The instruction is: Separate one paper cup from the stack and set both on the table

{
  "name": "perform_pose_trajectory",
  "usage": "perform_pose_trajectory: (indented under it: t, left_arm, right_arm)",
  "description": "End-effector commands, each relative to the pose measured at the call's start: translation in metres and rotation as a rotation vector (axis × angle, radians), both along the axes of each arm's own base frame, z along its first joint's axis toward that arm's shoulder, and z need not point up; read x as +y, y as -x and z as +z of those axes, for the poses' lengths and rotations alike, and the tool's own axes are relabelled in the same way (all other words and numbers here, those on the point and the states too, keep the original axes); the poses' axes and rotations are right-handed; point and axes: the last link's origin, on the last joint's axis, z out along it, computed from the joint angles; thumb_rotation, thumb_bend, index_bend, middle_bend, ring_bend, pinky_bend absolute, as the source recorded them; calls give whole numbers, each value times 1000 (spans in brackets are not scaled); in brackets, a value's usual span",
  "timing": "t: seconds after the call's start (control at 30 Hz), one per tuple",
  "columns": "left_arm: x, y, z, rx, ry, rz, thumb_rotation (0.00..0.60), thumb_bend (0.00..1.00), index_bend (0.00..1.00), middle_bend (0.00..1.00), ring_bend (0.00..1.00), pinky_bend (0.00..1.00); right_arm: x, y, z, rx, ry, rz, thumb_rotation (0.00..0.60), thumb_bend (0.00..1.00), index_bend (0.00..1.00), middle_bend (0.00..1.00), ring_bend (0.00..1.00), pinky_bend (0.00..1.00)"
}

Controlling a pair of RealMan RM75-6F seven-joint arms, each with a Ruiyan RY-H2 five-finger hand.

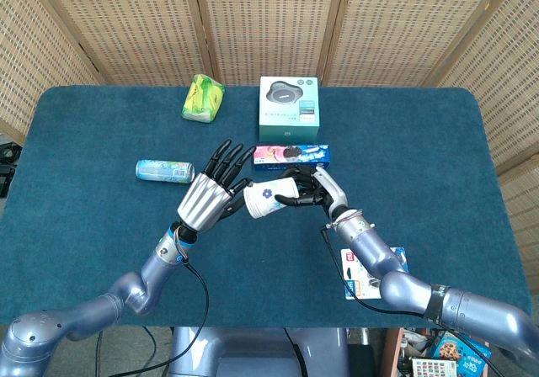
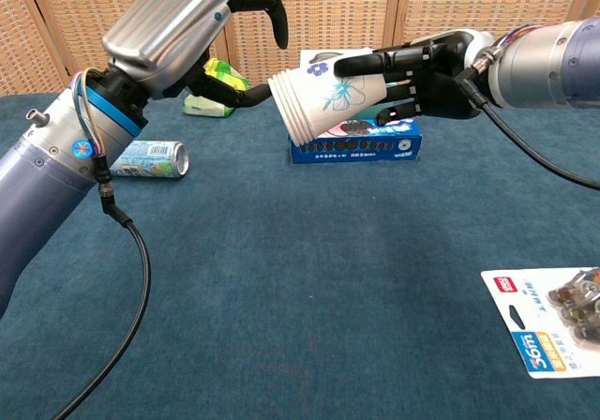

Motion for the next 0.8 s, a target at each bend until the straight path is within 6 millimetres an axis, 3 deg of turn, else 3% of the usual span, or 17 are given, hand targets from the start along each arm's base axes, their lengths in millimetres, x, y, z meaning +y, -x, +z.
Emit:
perform_pose_trajectory:
  t: [0.03, 0.3, 0.5, 0.8]
  left_arm:
    - [1, -2, -3, -1, 1, 0, 600, 296, 481, 0, 0, 0]
    - [1, -4, -9, 4, 8, -1, 600, 303, 490, 0, 0, 0]
    - [2, -6, -11, -4, 1, -3, 600, 405, 530, 0, 0, 0]
    - [1, -9, -15, -2, -5, -10, 600, 412, 558, 0, 0, 0]
  right_arm:
    - [0, 1, 0, 1, -4, 2, 600, 499, 548, 623, 531, 685]
    - [0, 4, 1, 3, -9, 5, 600, 498, 548, 623, 531, 685]
    - [0, 6, 1, 8, -12, 8, 600, 499, 548, 623, 531, 685]
    - [0, 9, 2, 9, -13, 3, 600, 499, 548, 623, 531, 685]
